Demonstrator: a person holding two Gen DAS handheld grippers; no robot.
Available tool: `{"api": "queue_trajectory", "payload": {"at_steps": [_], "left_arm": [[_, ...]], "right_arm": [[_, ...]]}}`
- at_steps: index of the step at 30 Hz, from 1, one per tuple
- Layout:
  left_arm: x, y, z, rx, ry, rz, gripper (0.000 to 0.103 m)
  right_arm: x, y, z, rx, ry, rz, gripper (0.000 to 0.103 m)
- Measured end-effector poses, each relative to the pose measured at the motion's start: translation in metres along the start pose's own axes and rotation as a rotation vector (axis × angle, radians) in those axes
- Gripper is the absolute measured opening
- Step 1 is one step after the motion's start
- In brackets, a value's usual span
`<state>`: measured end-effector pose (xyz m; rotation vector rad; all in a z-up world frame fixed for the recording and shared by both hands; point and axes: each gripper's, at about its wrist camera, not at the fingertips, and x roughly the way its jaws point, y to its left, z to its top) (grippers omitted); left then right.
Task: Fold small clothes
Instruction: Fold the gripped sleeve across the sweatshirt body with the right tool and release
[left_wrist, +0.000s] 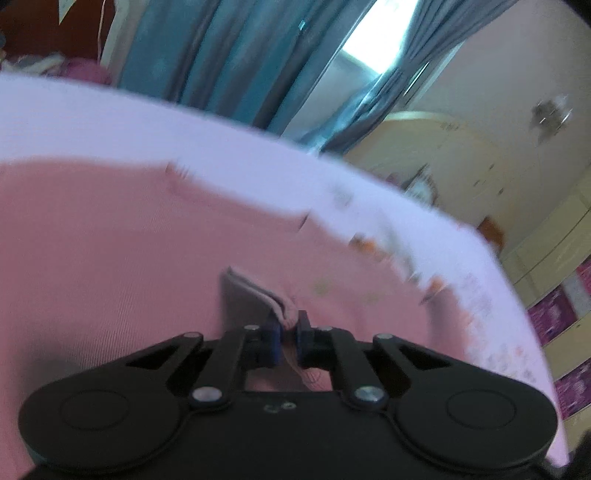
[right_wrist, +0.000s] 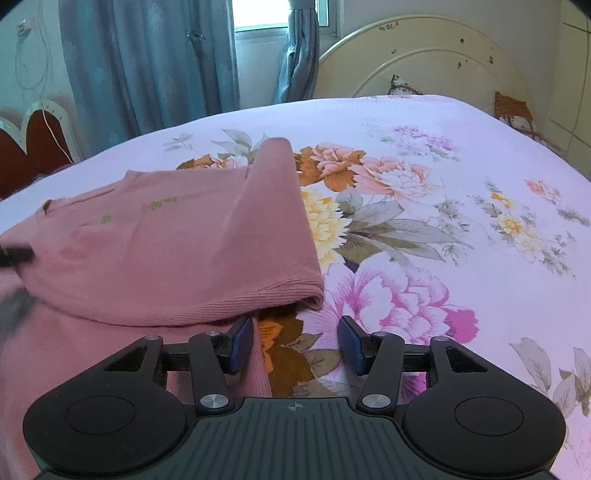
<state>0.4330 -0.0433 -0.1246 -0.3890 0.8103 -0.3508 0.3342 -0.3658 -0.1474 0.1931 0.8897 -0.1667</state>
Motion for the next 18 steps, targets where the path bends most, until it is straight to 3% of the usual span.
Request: {"api": "queue_trajectory", "payload": {"at_steps": [7,10,13,15,18], "left_arm": [[-0.05,0.001,0.044,-0.017,-0.163,-0.039,0.007],[-0.056,0.016,0.043,0.009,-0.185,0.023,0.007],[-0.053,0.037,0.031,-0.022,-0.158,0.081,0.007],[-0.045,0.053,0.016,-0.032,-0.13,0.144,0.007],[-0.03,0.07,-0.002,-0.054,-0.075,0.203,0.007]], "right_arm": [[0.011,0.016,0.012,-0.004,-0.022,0.053,0.052],[0.01,0.03,0.015,-0.044,-0.037,0.067,0.052],[0.022,0.037,0.015,-0.065,-0.012,0.051,0.051],[0.027,0.032,0.016,-0.032,0.0,0.049,0.008],[0.025,0.017,0.016,0.037,-0.007,0.028,0.008]]}}
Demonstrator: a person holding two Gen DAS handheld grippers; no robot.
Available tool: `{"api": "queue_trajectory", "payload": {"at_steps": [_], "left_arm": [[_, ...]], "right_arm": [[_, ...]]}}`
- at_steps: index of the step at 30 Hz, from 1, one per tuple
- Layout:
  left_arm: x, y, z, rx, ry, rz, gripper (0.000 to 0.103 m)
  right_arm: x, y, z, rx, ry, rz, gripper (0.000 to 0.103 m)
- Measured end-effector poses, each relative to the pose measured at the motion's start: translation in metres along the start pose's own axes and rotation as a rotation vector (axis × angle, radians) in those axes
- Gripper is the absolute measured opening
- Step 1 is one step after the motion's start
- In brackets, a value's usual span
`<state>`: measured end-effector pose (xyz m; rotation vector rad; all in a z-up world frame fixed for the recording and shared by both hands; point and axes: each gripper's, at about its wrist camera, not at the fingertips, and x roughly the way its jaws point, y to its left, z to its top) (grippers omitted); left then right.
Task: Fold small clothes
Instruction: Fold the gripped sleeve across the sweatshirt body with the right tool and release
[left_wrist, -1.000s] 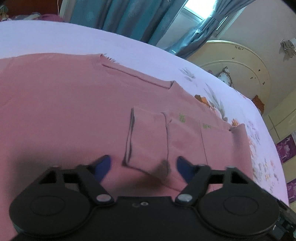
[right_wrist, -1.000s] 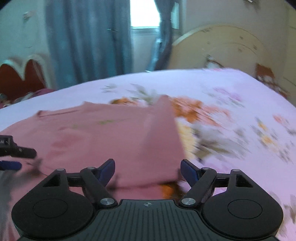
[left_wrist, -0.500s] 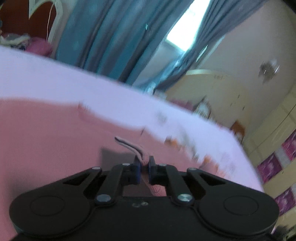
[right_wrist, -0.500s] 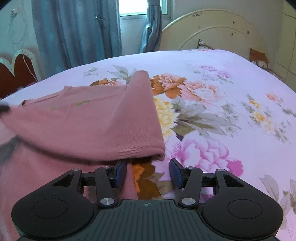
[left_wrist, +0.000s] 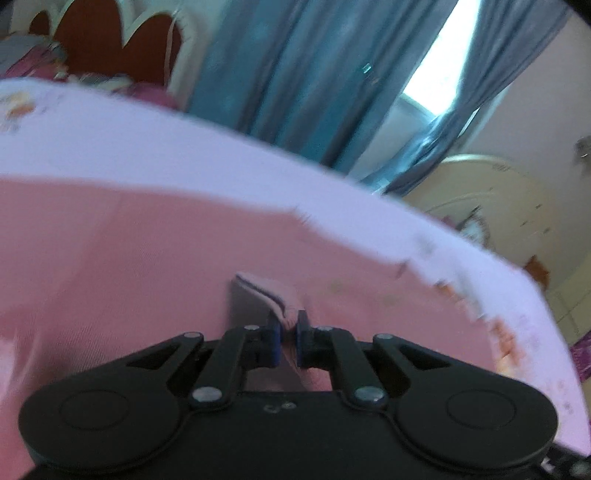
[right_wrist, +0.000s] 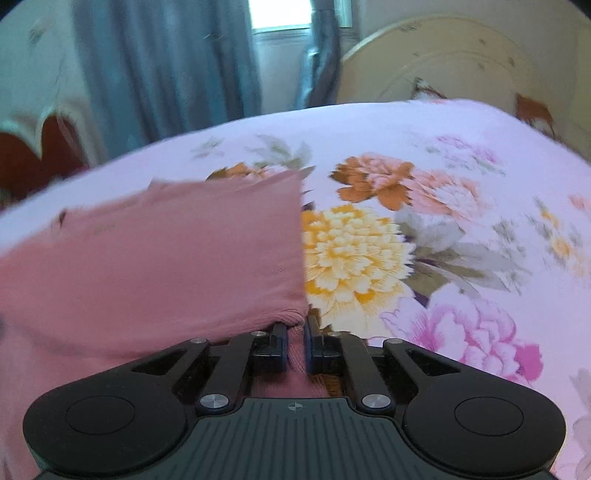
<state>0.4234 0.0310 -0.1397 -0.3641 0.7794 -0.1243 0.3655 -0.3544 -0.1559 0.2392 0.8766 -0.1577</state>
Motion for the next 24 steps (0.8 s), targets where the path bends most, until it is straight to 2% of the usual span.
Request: {"api": "queue_trajectory", "payload": {"at_steps": [2,4,6,9,10,11,12,14,16,22,24], "left_arm": [[0.012,0.006,-0.011,0.015,0.034,0.035,0.007],[0.018,0.007,-0.015,0.026,0.048,0.046,0.008],[0.016,0.002,-0.012,0.057,0.04,0.07,0.016],[0.004,0.001,-0.007,0.064,0.002,0.13,0.046],[-0.002,-0.001,-0.004,0.075,-0.029,0.141,0.065],[-0.01,-0.005,-0.001,0.099,-0.073,0.149,0.071],[-0.014,-0.011,0.001,0.128,-0.101,0.148,0.071],[-0.013,-0.026,0.007,0.181,-0.104,0.109,0.071],[-0.004,-0.04,0.008,0.217,-0.083,0.071,0.071],[0.026,-0.056,0.002,0.255,-0.032,0.044,0.07],[0.036,-0.057,0.003,0.269,-0.022,0.057,0.07]], "right_arm": [[-0.002,-0.009,-0.004,0.03,0.013,0.016,0.008],[-0.006,-0.008,-0.005,0.004,0.021,0.011,0.008],[-0.01,-0.008,-0.005,-0.013,0.035,0.017,0.008],[-0.022,-0.014,-0.005,0.0,0.042,0.039,0.008],[-0.026,-0.016,-0.003,0.007,0.031,0.041,0.009],[-0.031,-0.018,0.0,0.011,0.011,0.036,0.019],[-0.034,-0.02,0.003,0.015,-0.014,0.029,0.041],[-0.037,-0.021,0.013,0.003,-0.072,0.016,0.062],[-0.03,-0.019,0.026,-0.013,-0.077,0.025,0.061],[0.014,-0.005,0.06,-0.01,-0.051,0.05,0.061],[0.033,0.001,0.07,-0.022,-0.032,0.051,0.047]]}}
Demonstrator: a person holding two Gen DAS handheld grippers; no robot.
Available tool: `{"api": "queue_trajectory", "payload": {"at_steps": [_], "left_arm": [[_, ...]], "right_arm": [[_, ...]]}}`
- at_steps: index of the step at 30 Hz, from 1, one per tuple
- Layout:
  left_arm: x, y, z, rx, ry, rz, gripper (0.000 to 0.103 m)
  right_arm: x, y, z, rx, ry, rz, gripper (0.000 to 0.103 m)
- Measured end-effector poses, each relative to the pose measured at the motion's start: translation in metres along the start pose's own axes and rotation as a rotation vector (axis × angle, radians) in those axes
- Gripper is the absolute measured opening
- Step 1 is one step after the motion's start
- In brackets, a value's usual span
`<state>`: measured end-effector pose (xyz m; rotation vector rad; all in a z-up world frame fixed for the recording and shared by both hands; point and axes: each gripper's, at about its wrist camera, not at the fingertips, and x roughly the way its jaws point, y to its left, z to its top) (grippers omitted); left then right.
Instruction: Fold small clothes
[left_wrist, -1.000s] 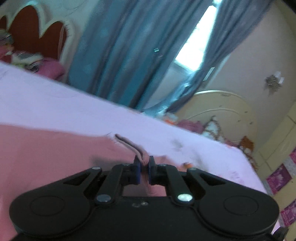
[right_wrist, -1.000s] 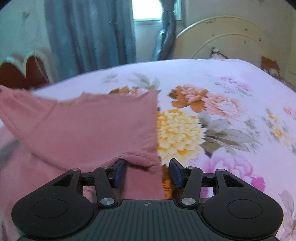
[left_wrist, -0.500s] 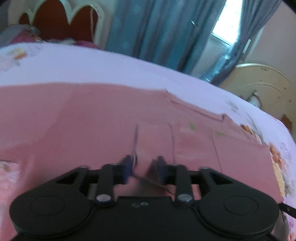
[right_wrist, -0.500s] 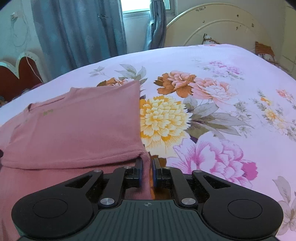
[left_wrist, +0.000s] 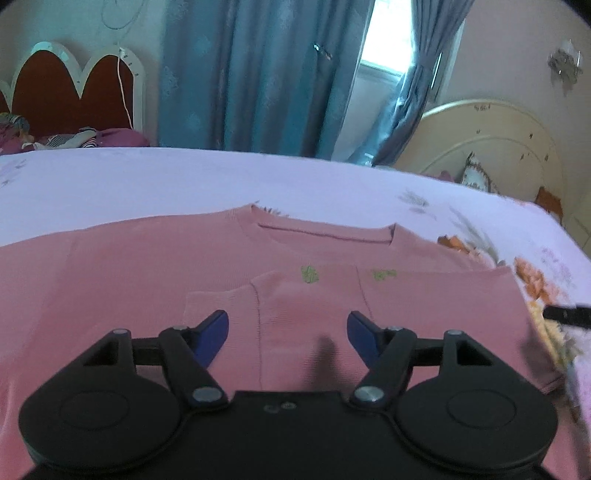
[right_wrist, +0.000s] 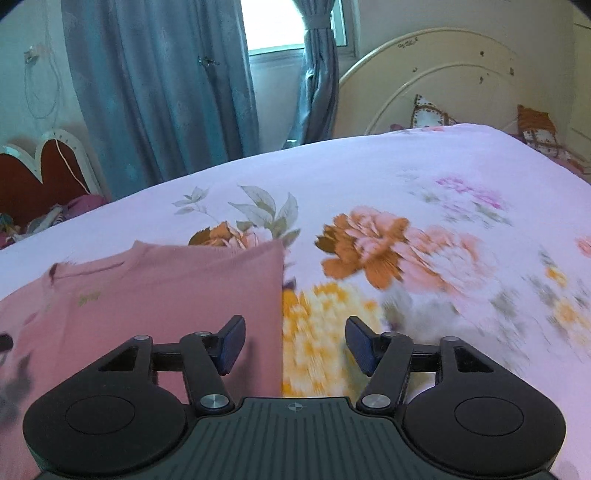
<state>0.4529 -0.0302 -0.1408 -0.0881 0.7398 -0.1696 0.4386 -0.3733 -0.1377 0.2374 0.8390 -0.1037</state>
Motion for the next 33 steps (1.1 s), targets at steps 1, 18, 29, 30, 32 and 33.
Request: {"api": "queue_trajectory", "payload": {"at_steps": [1,18,29,30,32,33], "left_arm": [[0.001,0.002,-0.003,0.0,0.002,0.003,0.07],[0.005,0.009,-0.029,0.085,0.035,0.046,0.07],[0.0,0.013,-0.018,0.046,0.086,0.062,0.071],[0.0,0.013,-0.019,0.048,0.091,0.065,0.071],[-0.001,0.012,-0.019,0.053,0.099,0.072,0.071],[-0.002,0.011,-0.019,0.057,0.104,0.076,0.072]], "right_arm": [[0.011,0.002,0.005,0.007,0.016,0.005,0.045],[0.084,0.013,0.028,-0.045,0.013,-0.018,0.008],[0.044,0.044,0.019,-0.103,-0.019,0.013,0.023],[0.04,0.049,0.016,-0.108,-0.019,0.03,0.03],[0.033,0.063,0.008,-0.129,-0.012,0.061,0.033],[0.03,0.069,0.005,-0.132,-0.007,0.081,0.033]]}}
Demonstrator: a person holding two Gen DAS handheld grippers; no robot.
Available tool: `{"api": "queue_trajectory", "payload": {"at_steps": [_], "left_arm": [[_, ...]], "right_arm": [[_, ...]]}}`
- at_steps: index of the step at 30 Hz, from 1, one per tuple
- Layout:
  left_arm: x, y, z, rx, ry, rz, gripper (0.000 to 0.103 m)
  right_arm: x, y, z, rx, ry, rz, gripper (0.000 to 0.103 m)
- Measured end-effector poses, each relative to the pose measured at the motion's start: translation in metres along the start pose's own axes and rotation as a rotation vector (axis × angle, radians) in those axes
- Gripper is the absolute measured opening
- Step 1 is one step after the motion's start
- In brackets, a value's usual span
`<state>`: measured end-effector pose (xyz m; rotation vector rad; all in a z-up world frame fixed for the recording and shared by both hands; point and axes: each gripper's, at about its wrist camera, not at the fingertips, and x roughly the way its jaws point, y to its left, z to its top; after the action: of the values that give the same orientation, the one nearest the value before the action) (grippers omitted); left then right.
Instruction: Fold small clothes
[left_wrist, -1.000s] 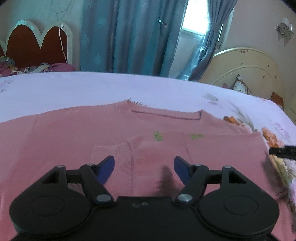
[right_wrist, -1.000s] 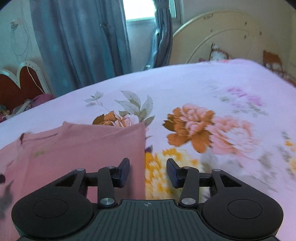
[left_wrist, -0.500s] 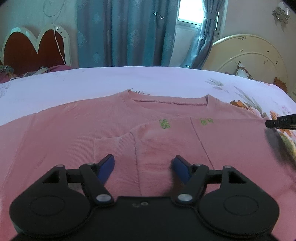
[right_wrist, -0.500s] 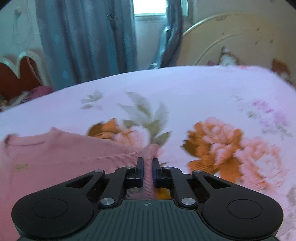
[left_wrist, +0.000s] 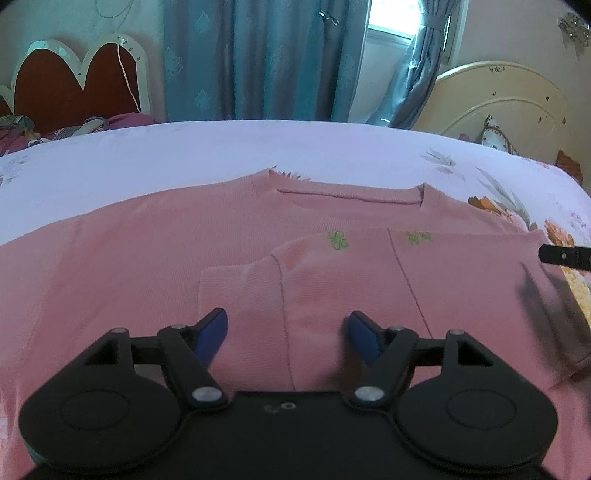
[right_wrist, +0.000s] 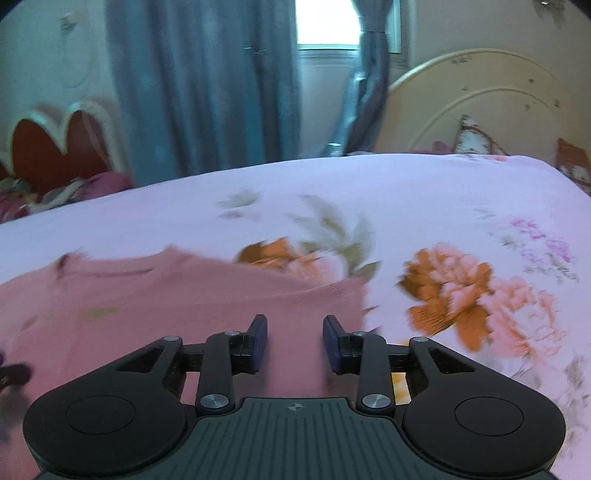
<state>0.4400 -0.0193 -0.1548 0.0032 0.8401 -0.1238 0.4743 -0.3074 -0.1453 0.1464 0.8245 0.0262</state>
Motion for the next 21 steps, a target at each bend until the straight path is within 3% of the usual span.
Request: {"api": "queue_trajectory", "payload": {"at_steps": [5,14,17,21], "left_arm": [[-0.006,0.002,-0.002,0.005,0.019,0.014,0.073],[-0.035,0.028,-0.006,-0.038,0.014,0.018,0.075],[-0.043,0.041,-0.009,-0.061,0.014,0.016,0.075],[-0.053,0.062,-0.014,-0.097,0.021,0.023,0.075]], "right_arm": [[-0.011,0.044,-0.019,-0.062,0.041,0.081,0.033],[-0.011,0.089,-0.05,-0.18,0.108,0.06,0.033],[-0.018,0.095,-0.047,-0.135,0.102,0.113,0.033],[-0.013,0.121,-0.056,-0.183,0.127,0.127,0.033]]}}
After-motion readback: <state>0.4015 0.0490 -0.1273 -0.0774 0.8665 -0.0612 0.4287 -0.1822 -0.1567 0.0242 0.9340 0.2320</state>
